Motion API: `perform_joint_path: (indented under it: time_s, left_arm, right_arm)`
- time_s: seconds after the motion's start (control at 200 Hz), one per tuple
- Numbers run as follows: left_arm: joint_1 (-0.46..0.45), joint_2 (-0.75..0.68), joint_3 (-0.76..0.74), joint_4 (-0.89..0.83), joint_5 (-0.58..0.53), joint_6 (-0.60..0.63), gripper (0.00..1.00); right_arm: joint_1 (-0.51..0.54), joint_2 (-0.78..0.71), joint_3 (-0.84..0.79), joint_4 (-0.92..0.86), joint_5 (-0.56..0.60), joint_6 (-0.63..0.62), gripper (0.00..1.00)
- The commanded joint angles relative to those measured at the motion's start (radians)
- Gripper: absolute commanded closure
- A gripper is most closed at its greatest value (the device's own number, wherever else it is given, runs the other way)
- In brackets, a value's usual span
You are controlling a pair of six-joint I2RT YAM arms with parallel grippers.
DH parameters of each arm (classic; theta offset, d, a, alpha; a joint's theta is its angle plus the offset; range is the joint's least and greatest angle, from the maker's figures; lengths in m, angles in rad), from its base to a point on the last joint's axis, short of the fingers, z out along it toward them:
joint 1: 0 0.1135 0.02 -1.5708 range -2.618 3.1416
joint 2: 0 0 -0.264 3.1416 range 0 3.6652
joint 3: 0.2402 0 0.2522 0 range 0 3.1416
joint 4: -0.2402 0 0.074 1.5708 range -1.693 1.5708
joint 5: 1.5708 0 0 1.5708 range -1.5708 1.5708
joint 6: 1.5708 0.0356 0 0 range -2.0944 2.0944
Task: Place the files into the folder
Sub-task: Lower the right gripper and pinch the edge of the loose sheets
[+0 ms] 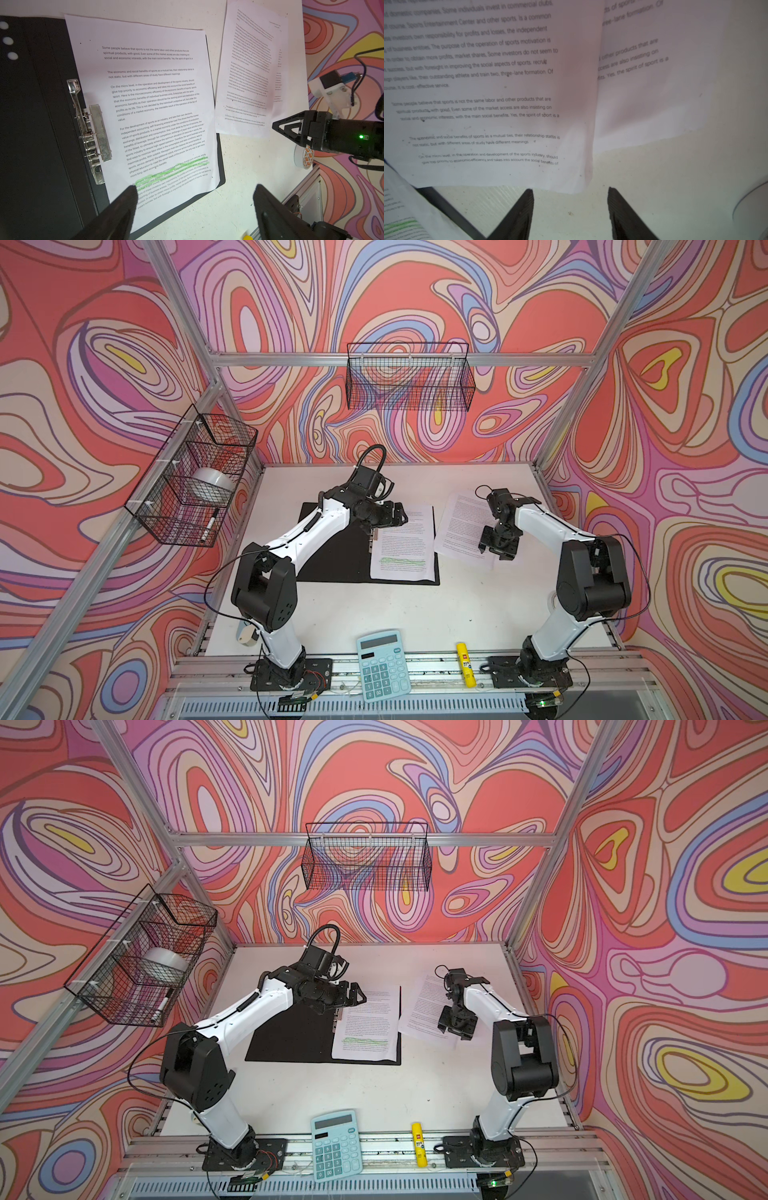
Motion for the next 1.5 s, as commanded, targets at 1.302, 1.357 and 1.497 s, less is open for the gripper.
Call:
perform_joint_path:
  time_s: [1.302,1.357,1.497]
  left_arm:
    - [0.000,-0.039,0.010,-0.014,-0.059,0.021,0.11]
    - [0.000,-0.039,0.023,-0.022,-0.071,0.030,0.11]
    - [0.004,-0.042,0.042,-0.032,-0.086,0.043,0.10]
  right_arm:
    - [-0.013,-0.042,-0.036,0.032,-0.059,-0.041,0.98]
    - [-0.012,-0.055,-0.006,0.016,-0.075,-0.048,1.00]
    - [-0.013,-0.085,0.073,0.003,-0.137,-0.063,1.00]
